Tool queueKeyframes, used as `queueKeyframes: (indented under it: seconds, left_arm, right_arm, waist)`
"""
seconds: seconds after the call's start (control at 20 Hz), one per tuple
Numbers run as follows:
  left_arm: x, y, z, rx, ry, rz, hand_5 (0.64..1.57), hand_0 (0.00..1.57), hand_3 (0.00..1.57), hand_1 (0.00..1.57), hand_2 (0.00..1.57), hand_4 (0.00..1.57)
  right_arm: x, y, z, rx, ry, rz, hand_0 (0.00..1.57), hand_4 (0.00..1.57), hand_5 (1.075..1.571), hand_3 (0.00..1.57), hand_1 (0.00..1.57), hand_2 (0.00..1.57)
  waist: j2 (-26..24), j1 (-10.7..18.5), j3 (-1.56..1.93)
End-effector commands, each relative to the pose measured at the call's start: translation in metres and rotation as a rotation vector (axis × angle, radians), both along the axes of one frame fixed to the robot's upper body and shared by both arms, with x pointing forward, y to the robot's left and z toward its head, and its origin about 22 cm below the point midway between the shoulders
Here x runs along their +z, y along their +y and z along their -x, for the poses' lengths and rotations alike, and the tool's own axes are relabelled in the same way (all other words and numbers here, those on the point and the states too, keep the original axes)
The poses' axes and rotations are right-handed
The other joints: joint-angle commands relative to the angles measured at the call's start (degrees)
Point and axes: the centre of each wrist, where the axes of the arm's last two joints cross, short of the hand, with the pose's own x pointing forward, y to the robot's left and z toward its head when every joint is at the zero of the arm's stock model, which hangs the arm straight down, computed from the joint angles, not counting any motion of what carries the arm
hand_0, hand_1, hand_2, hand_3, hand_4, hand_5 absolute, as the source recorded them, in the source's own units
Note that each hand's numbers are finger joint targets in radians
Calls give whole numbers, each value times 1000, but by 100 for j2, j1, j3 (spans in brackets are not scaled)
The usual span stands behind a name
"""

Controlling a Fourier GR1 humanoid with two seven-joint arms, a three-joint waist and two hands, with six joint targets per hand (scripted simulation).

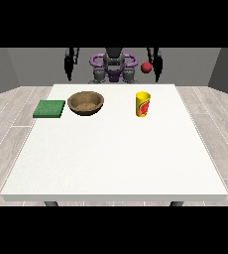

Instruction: Pick the cup and pour the ball into the bowl, then pick the bowl and place it on the pad

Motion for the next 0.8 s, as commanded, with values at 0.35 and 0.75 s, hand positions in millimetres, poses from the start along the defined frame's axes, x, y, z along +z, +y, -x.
queueKeyframes:
  seconds: [0.35,0.75]
  left_arm:
    - [1,-13,18,95,-145,77,1463,0,0,0,0,0]
    - [7,-18,-3,65,-244,101,1467,0,0,0,0,0]
  right_arm:
    - [-29,-66,45,-96,-59,-126,0,66,1563,0,0,0]
    - [-34,-66,15,-15,-140,-162,0,0,1558,0,0,0]
  waist:
    - [-785,-93,21]
    - [-204,-6,6]
